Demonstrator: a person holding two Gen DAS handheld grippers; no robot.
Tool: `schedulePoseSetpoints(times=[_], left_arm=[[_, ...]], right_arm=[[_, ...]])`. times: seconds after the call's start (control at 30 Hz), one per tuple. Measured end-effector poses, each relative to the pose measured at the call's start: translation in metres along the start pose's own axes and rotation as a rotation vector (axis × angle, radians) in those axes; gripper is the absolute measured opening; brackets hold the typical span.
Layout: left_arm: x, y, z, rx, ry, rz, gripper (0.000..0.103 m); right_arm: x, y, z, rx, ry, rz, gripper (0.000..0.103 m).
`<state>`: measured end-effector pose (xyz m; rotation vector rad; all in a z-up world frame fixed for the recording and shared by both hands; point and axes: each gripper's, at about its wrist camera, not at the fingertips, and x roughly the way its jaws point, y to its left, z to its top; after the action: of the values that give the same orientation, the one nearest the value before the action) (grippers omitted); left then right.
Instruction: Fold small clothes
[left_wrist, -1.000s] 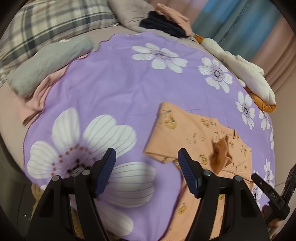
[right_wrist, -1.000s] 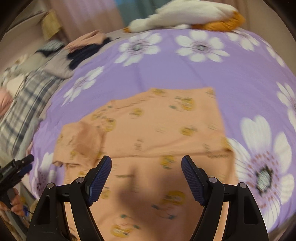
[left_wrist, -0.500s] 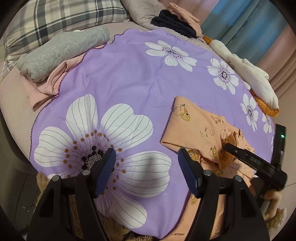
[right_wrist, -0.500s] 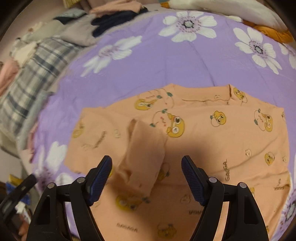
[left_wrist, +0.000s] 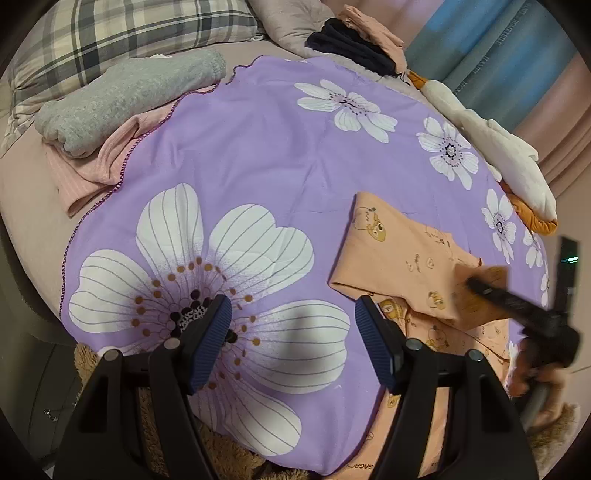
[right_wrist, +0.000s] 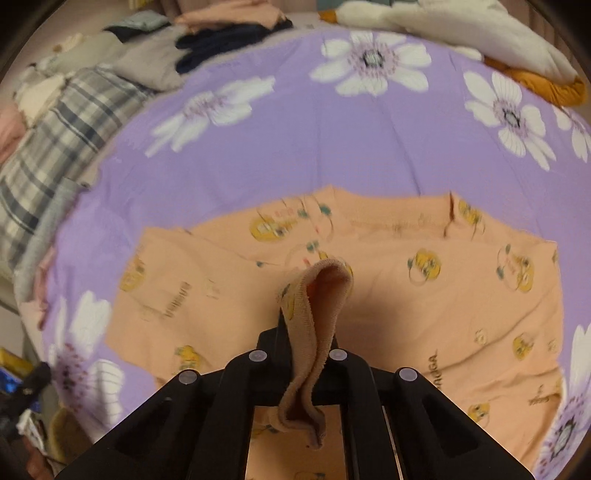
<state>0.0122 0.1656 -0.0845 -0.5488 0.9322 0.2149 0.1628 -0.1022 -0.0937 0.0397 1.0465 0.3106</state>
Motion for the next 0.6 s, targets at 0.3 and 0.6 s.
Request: schedulePoseSetpoints(times=[0.3, 0.6], left_arm=[[0.002, -0.002, 0.002, -0.005, 0.008, -0.005, 0.069], [0.007, -0.013, 0.005, 0.028, 0.02, -0.016, 0.069]], right_arm=[[-0.086, 0.012, 0.046, -0.048, -0.199, 0.153, 0.006], [-0.118, -0.005, 0.067, -0.017, -0.299, 0.157, 0.006]])
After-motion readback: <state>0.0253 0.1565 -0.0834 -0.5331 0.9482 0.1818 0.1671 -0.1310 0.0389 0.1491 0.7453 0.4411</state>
